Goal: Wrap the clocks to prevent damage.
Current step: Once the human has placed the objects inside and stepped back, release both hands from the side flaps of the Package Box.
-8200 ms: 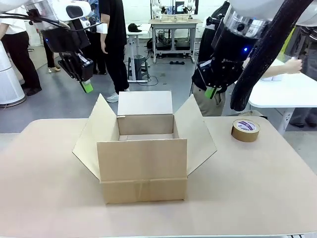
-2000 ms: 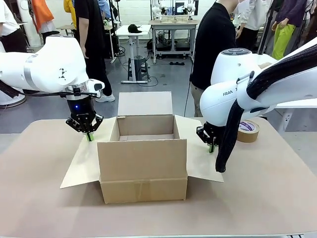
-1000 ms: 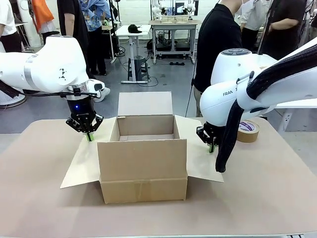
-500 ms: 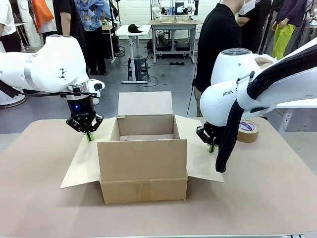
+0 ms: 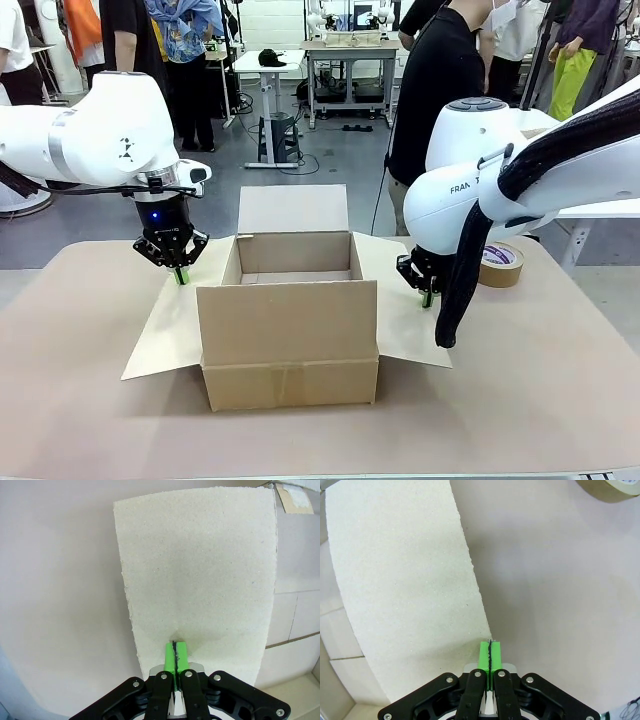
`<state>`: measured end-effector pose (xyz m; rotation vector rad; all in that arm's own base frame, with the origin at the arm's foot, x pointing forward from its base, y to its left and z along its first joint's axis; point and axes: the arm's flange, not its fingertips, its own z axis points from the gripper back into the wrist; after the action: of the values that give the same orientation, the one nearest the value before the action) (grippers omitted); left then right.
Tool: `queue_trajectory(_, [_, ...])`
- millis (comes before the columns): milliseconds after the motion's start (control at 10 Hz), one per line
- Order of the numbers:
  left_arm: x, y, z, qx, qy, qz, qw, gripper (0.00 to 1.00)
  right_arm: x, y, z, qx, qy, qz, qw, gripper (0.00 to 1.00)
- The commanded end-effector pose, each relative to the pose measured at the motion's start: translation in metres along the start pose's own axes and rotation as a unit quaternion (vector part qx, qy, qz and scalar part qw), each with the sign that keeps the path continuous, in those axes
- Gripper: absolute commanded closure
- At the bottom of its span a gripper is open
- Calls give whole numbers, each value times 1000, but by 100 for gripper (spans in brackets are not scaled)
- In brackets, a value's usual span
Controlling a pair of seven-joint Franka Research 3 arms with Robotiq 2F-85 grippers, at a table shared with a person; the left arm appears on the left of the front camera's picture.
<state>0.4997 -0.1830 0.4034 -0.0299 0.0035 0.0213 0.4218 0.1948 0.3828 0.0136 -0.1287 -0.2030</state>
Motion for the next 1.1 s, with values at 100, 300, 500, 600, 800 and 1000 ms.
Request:
queue_trajectory(100, [0, 0, -1, 3, 0, 1, 1000, 100, -1, 1, -2, -2, 0, 0, 1000, 99])
queue_trajectory(300, [0, 0, -1, 3, 0, 1, 1000, 100, -1, 1, -2, -2, 0, 0, 1000, 99])
queue_trajectory(500, [0, 0, -1, 3, 0, 1, 1000, 100, -1, 1, -2, -2, 0, 0, 1000, 99])
queue_trajectory(600, [0, 0, -1, 3, 0, 1, 1000, 100, -1, 1, -2, -2, 0, 0, 1000, 99])
queue_trajectory(800, [0, 0, -1, 3, 0, 1, 1000, 100, -1, 1, -2, -2, 0, 0, 1000, 99])
queue_trajectory(1000, [0, 0, -1, 3, 0, 1, 1000, 100, -1, 1, -2, -2, 0, 0, 1000, 99])
